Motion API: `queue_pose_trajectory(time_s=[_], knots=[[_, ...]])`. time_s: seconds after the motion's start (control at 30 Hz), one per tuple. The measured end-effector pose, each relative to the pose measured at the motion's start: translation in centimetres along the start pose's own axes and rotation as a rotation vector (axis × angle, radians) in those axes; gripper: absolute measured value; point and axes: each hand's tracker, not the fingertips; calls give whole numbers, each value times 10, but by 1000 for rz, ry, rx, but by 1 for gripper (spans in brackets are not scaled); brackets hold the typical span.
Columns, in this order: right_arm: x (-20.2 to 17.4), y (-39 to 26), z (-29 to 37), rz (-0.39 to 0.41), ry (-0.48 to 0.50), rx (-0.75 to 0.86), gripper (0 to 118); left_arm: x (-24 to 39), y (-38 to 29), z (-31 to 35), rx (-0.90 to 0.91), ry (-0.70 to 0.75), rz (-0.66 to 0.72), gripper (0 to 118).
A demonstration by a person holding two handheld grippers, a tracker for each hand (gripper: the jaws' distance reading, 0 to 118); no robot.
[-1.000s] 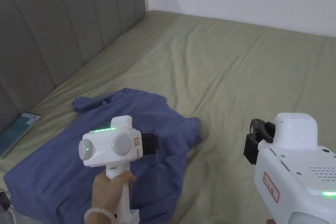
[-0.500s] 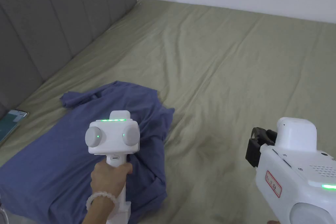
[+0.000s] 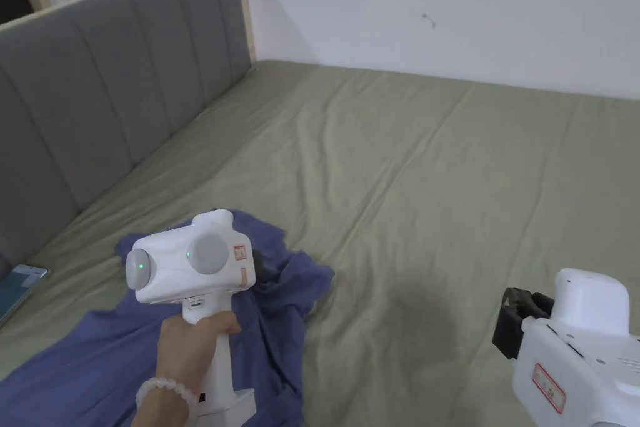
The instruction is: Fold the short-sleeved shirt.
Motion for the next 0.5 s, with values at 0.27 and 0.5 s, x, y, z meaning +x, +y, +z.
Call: queue_pose_trajectory(time_s=[0.27,0.5], knots=[[44,19,42,-105,-83,96,0,123,22,47,61,-338,-169,0],[101,38,103,-162,-224,232,0,259,-8,106,52,-808,-316,0]])
